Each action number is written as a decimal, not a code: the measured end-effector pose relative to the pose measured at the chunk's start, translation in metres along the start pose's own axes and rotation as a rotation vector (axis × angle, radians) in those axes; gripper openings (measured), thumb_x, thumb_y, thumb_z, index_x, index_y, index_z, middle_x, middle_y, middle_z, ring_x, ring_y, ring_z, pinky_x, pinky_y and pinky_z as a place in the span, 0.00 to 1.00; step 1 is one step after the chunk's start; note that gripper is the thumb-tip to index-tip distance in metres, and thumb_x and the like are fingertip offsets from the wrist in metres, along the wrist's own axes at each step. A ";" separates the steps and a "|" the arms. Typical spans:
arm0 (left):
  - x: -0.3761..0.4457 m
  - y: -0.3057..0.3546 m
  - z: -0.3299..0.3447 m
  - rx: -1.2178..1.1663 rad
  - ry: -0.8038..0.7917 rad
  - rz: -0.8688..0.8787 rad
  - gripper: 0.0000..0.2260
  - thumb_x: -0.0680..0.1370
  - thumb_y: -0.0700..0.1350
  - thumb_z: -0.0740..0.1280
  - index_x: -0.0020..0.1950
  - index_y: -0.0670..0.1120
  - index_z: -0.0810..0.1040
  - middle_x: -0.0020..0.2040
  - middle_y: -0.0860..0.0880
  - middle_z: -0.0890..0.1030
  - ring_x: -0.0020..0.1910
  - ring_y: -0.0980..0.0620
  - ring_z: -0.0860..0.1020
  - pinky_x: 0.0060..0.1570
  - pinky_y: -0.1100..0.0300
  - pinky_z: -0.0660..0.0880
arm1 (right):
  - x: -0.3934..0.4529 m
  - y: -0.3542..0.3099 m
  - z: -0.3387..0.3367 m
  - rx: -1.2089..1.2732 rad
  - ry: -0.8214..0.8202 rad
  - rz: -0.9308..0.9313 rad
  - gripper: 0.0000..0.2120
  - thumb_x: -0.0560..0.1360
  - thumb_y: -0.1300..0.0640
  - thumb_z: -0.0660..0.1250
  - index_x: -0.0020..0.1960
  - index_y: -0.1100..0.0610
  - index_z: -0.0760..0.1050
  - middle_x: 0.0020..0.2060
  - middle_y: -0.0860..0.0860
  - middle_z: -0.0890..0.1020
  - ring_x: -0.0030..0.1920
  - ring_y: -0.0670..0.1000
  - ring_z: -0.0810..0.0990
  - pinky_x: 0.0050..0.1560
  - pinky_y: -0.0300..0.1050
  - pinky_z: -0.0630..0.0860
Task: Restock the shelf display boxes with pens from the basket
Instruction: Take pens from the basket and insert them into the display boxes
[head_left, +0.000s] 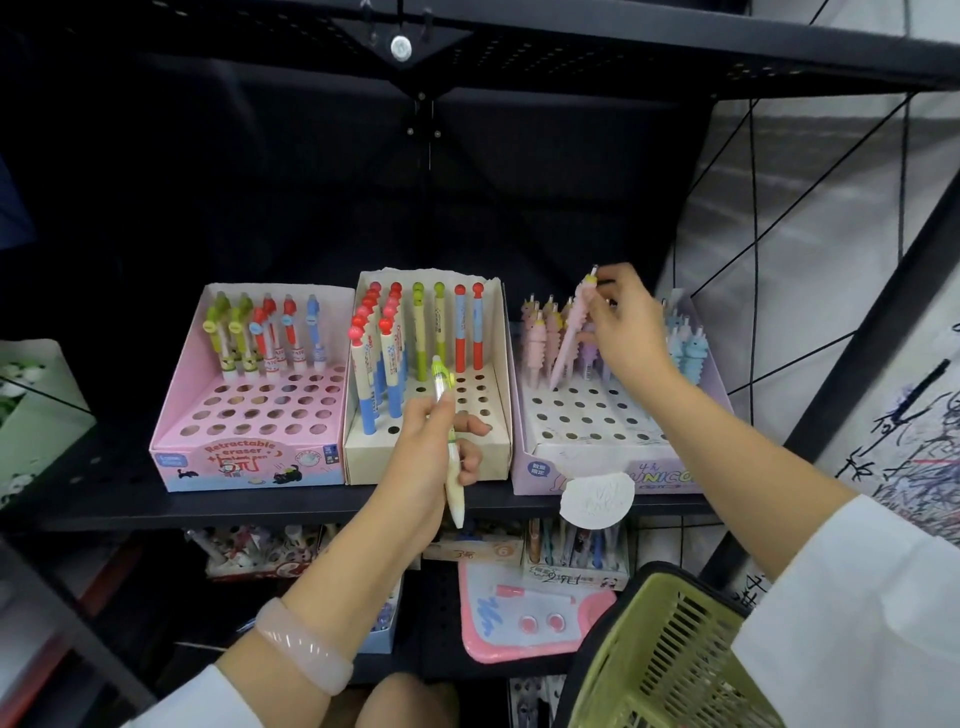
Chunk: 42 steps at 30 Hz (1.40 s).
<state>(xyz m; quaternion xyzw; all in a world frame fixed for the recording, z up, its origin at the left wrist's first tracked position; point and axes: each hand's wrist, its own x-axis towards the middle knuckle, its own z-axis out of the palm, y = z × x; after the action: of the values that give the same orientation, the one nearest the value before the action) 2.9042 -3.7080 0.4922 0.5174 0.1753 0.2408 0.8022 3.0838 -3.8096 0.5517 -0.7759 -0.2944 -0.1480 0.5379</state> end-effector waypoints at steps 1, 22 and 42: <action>0.000 0.001 -0.001 -0.024 -0.002 -0.007 0.06 0.82 0.44 0.54 0.48 0.46 0.66 0.36 0.45 0.76 0.20 0.55 0.67 0.19 0.66 0.62 | 0.001 0.001 0.000 -0.033 0.003 -0.012 0.09 0.80 0.57 0.59 0.58 0.59 0.70 0.45 0.51 0.79 0.46 0.54 0.81 0.47 0.51 0.80; -0.007 0.003 -0.012 0.146 0.026 0.067 0.04 0.81 0.41 0.57 0.51 0.44 0.71 0.38 0.49 0.80 0.24 0.58 0.70 0.23 0.66 0.68 | -0.008 0.007 0.013 -0.457 -0.205 0.029 0.14 0.76 0.64 0.60 0.62 0.62 0.71 0.51 0.58 0.78 0.51 0.57 0.77 0.50 0.45 0.72; -0.019 0.077 -0.153 0.735 0.258 0.411 0.14 0.81 0.48 0.58 0.65 0.54 0.72 0.57 0.60 0.74 0.56 0.62 0.71 0.47 0.76 0.65 | -0.039 -0.159 0.122 0.380 -0.491 -0.084 0.04 0.78 0.59 0.64 0.51 0.57 0.72 0.41 0.53 0.81 0.39 0.43 0.81 0.41 0.36 0.78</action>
<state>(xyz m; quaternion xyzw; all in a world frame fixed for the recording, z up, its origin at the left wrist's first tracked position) 2.7917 -3.5784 0.5016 0.7582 0.2413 0.3798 0.4719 2.9443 -3.6695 0.6032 -0.6612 -0.4699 0.0794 0.5793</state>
